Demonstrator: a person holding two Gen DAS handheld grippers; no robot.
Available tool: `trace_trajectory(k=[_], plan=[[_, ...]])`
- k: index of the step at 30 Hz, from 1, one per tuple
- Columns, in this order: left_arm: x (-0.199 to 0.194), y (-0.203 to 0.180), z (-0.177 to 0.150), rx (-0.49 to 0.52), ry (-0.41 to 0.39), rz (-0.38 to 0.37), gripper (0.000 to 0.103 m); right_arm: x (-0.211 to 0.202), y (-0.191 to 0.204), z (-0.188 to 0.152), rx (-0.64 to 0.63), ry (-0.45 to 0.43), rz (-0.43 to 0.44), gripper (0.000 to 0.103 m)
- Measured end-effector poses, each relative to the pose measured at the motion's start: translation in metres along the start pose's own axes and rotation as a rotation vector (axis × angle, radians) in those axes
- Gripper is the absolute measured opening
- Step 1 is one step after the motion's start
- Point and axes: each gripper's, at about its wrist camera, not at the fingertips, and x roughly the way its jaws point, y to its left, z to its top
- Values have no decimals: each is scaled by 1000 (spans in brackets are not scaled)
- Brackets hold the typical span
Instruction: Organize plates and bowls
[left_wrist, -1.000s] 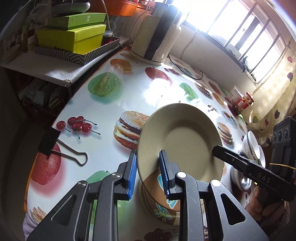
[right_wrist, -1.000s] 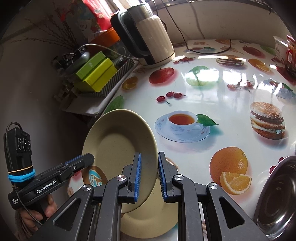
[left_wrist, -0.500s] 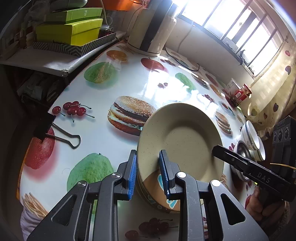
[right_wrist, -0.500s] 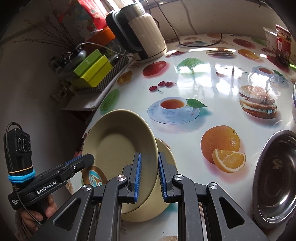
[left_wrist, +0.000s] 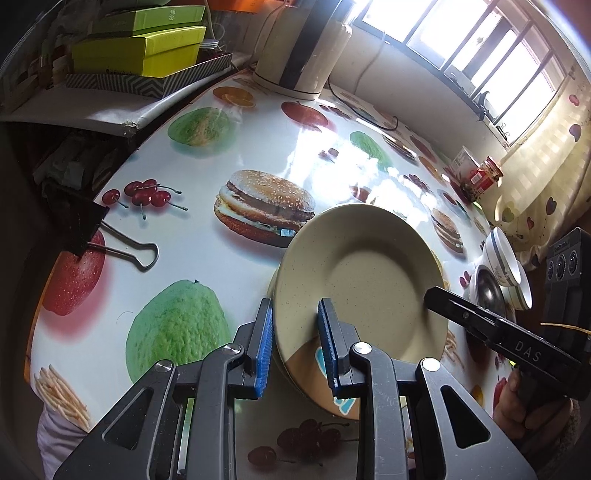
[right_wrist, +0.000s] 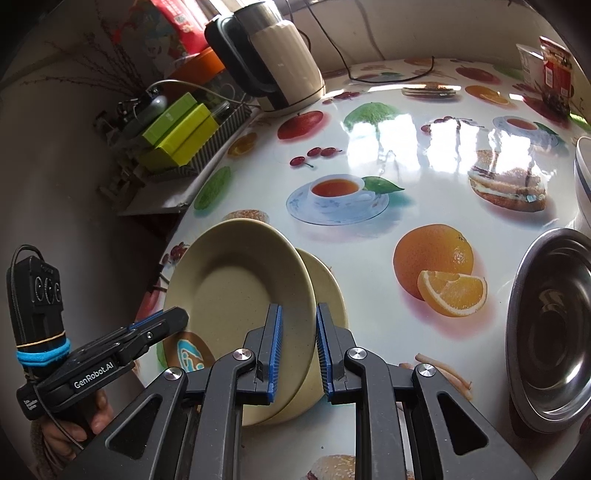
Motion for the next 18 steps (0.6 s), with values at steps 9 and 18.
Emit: trace_trajectory(k=[9,18], plan=[[4,0,-3,-1,13,3,25,2,-1,-4,-3,9,-19,18],[8,0,-5,-4,24,6,25,6,-3,-5,-1,16,-31,19]])
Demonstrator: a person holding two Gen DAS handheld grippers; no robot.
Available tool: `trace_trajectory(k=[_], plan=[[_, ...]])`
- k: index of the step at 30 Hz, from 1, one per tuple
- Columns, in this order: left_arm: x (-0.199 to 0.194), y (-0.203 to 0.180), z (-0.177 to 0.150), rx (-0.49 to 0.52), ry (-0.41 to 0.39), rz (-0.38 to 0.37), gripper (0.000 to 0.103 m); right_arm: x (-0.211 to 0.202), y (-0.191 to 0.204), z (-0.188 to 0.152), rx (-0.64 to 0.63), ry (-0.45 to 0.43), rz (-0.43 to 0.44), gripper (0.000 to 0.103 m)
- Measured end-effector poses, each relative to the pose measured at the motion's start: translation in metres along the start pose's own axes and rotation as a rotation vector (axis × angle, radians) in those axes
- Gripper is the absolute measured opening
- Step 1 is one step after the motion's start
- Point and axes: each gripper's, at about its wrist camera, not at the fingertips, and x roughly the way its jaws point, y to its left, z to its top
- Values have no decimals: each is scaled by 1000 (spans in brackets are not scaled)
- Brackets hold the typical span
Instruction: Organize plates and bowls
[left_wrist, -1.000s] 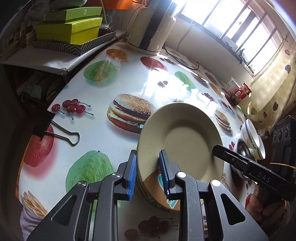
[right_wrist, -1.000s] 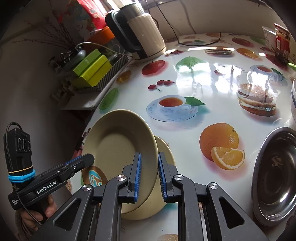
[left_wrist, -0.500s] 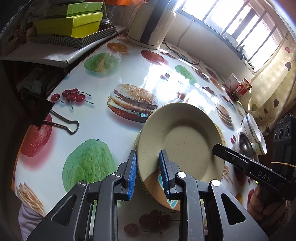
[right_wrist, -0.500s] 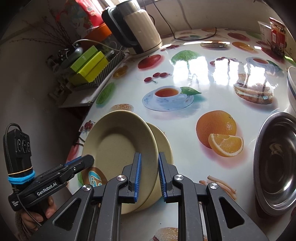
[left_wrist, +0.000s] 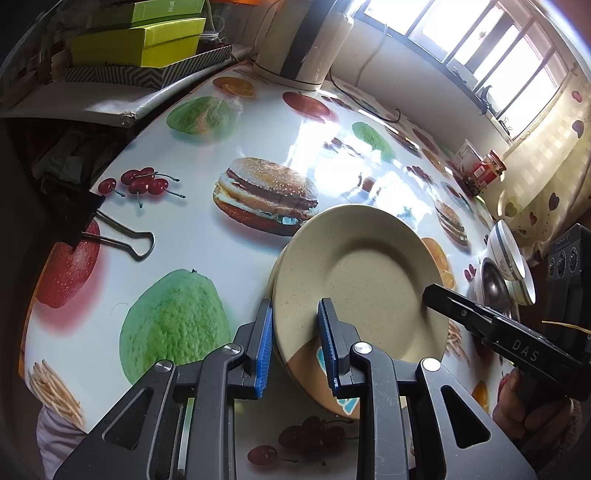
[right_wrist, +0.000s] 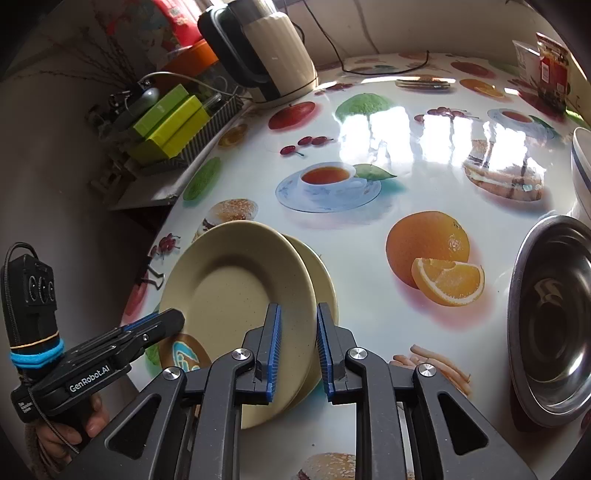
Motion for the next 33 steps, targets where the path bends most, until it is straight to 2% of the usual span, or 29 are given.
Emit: trace_trajectory(k=[28,31,33], plan=[[5,-3,0,-6,11,22,26,1,4,1,-53,-19,-53,20],[5,-2,0,-1,11,25,27,0,4,1,-54,-23,-55,22],[5,-2,0,2,9,27,27,0,5,1,-58,-32,-71,28]])
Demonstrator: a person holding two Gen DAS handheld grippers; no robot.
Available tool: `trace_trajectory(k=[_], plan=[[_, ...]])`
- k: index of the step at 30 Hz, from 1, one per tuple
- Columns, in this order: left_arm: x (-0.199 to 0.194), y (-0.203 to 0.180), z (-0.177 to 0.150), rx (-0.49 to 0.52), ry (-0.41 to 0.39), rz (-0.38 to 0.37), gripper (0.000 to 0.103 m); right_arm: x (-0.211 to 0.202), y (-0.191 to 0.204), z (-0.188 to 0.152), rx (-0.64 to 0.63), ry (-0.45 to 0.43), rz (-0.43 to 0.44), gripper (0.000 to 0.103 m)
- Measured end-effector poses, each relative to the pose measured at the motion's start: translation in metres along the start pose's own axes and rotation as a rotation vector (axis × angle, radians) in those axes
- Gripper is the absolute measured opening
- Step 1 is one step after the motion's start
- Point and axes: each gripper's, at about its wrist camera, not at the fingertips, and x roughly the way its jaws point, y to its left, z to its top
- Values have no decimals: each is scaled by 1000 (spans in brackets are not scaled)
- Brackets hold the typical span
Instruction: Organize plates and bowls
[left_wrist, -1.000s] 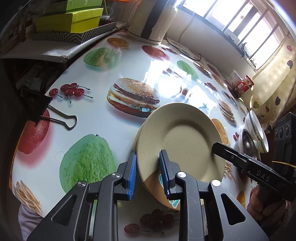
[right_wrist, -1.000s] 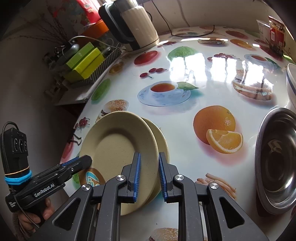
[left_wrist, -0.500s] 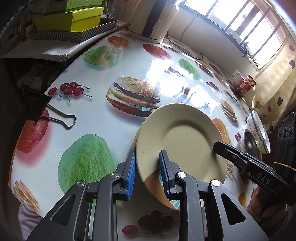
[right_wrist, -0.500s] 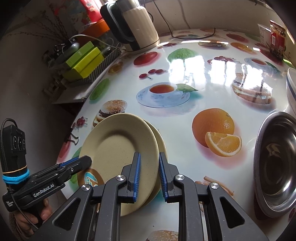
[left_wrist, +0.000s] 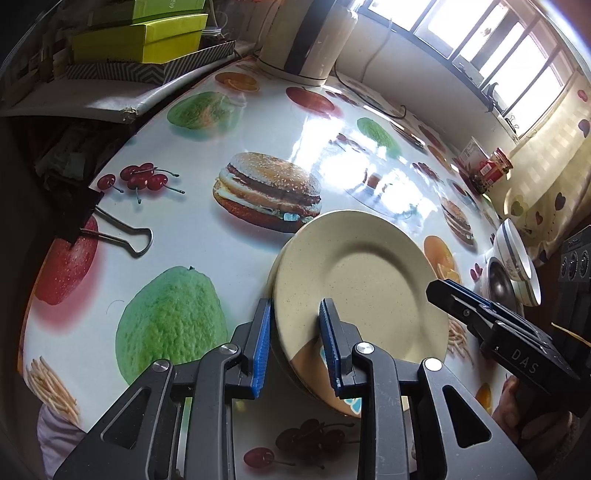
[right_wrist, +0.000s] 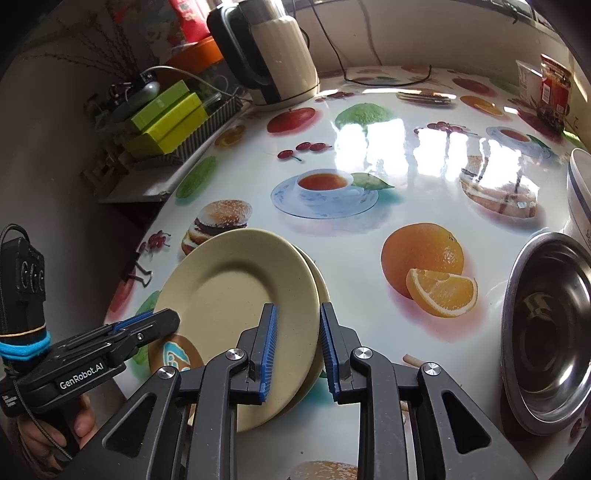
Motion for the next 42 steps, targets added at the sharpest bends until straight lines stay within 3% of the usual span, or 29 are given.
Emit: trace_trajectory(k=[7,17,25,37,42], plan=[[0,-4,-1,17,-9,10,28,-1,2,-1,-6,-10,1,32],[-7,-7,-3,47,-49,31,45,-7,-1,-5,-2,-38,-19,41],[-21,-5,-10,82,-122,72,46,-14,-7,-13,18,-58,-21,53],[-12,1,-19,84,-94,66,53,-10,-13,-27,42,-41,-3,55],[-8,2,-19,67,-71,19,53,-6,-15,-31,55,-30,14,57]])
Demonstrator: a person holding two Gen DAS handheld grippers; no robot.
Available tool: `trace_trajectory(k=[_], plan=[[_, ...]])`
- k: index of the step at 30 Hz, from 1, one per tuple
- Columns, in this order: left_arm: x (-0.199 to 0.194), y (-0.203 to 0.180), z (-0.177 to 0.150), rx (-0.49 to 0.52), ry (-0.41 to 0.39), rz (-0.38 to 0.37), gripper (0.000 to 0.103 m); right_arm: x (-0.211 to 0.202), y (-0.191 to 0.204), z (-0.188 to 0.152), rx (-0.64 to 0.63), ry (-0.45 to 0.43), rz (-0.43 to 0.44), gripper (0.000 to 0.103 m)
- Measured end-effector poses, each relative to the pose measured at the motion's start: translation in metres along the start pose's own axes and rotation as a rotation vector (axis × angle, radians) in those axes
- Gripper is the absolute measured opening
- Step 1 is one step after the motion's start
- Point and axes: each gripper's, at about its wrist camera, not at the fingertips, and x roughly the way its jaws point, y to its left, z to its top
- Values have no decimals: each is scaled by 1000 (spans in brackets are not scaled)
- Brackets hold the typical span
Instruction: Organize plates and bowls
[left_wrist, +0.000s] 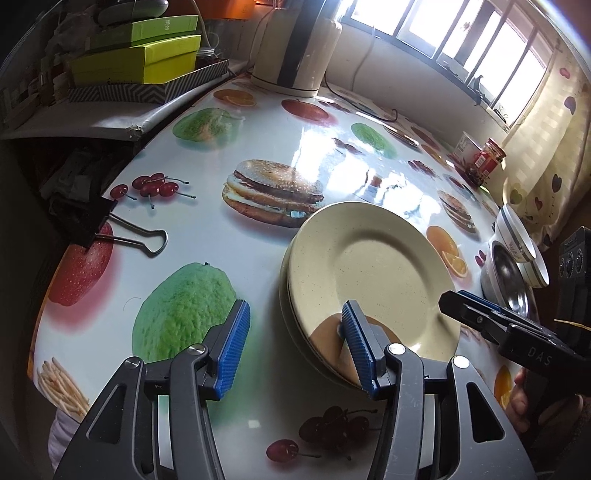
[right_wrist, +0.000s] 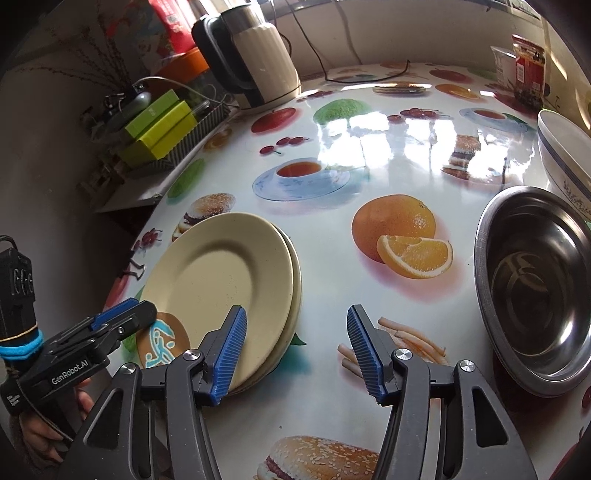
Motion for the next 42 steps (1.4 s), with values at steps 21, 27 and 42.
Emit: trace_trajectory(k=[21,27,42], plan=[[20,-2,8,-61,67,-107,54,19,2,4,16,33,98,46],[25,-3,16,-61,65,-97,54,22,2,9,27,37,109,41],[54,-6,61,-22,63,-89,54,41,-8,46,79,20,78,39]])
